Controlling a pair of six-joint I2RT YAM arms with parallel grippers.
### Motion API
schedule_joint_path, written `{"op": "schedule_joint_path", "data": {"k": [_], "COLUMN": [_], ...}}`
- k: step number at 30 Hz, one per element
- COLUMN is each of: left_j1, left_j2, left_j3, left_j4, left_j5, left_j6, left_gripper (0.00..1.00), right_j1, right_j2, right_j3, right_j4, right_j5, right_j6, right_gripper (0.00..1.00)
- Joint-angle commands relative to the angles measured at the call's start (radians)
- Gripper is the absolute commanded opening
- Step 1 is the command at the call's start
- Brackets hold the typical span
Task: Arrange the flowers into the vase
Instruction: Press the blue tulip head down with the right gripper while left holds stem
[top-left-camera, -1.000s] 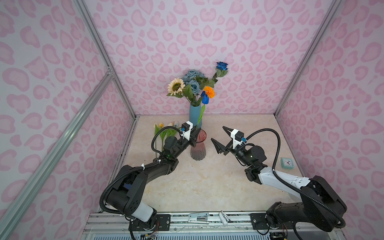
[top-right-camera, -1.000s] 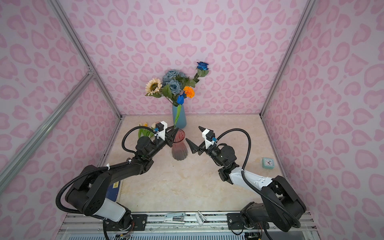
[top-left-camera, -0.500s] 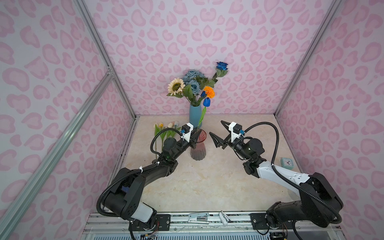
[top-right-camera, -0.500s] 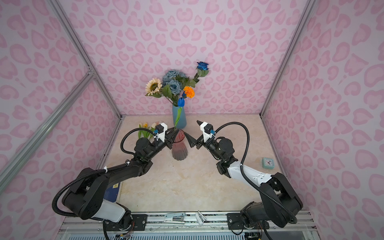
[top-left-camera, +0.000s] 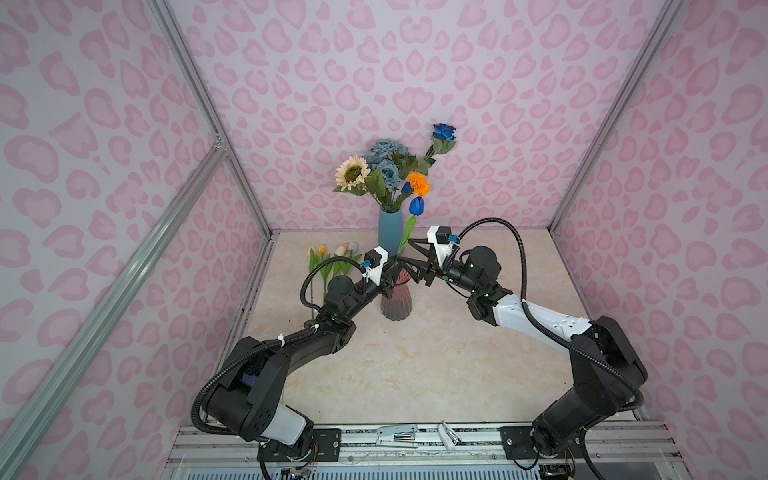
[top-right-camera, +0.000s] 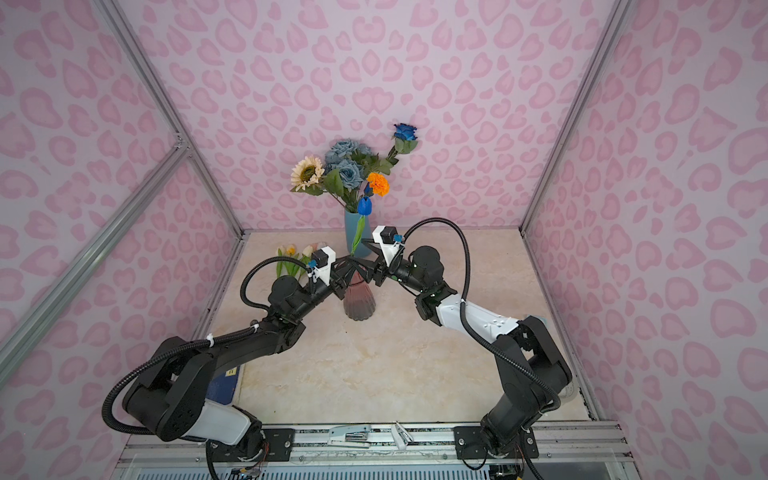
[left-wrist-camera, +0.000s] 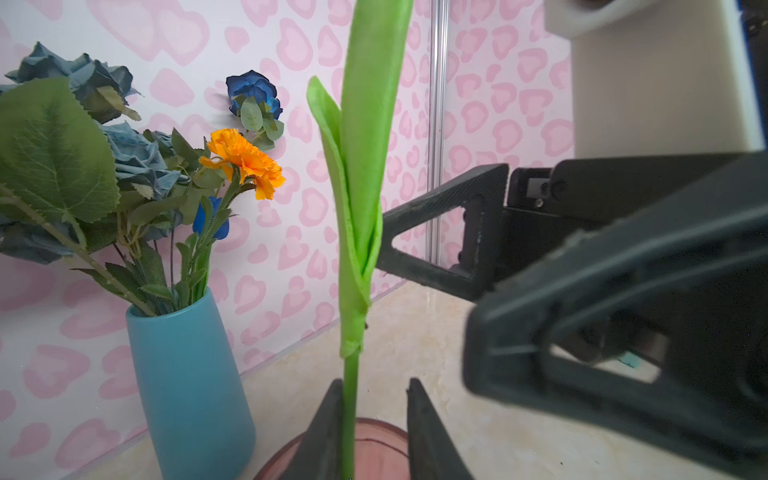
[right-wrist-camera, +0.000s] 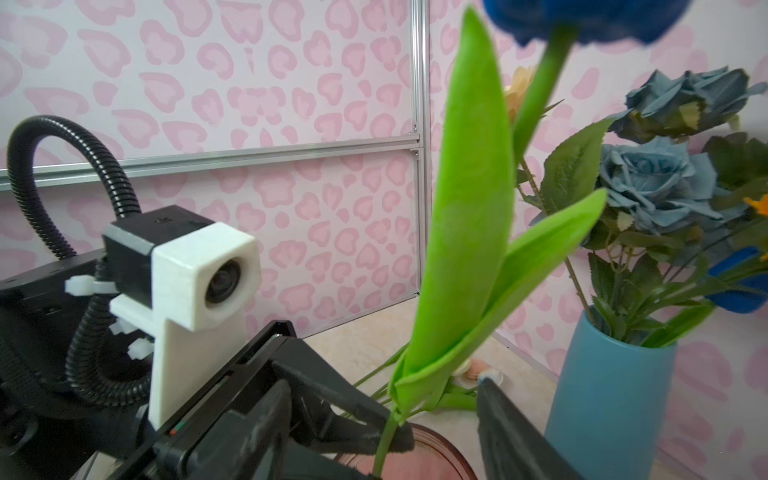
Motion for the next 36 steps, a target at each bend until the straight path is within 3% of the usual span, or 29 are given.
{"op": "schedule_joint_path", "data": {"k": [1, 7, 10, 15, 23, 35, 36], "left_j1": [0.0, -0.001, -0.001, -0.001, -0.001, -0.001, -0.001], "left_j2": [-0.013, -0.014, -0.009, -0.003, -0.004, -0.033, -0.034], "left_j3": [0.009, 0.011, 0.008, 0.015, 0.016, 0.004, 0.003], "left_j4": [0.018, 0.015, 0.013, 0.012, 0.005, -0.042, -0.049], "left_j5": [0.008, 0.003, -0.002, 0.004, 0.005, -0.006, -0.006], "left_j6": [0.006, 0.007, 0.009, 0.006, 0.01, 0.027, 0.028], "left_gripper": [0.28, 0.28, 0.29, 0.29, 0.3, 0.35, 0.41], "right_j1": [0.002, 0.002, 0.003, 0.004, 0.005, 0.004, 0.004], "right_j2": [0.029, 0.041, 0.032, 0.036, 0.045, 0.014, 0.011], "right_j3": [0.013, -0.001, -0.019, -0.013, -0.01, -0.056, -0.061], "right_j4": [0.037, 0.083, 0.115, 0.109, 0.119, 0.111, 0.111], "right_j5": [-0.042, -0.025, -0.021, -0.021, -0.022, 0.011, 0.016], "right_j6": [0.047, 0.067, 0.069, 0.067, 0.064, 0.047, 0.047], "right_gripper": [0.64, 0.49, 0.36, 0.25, 0.22, 0.25, 0.25]}}
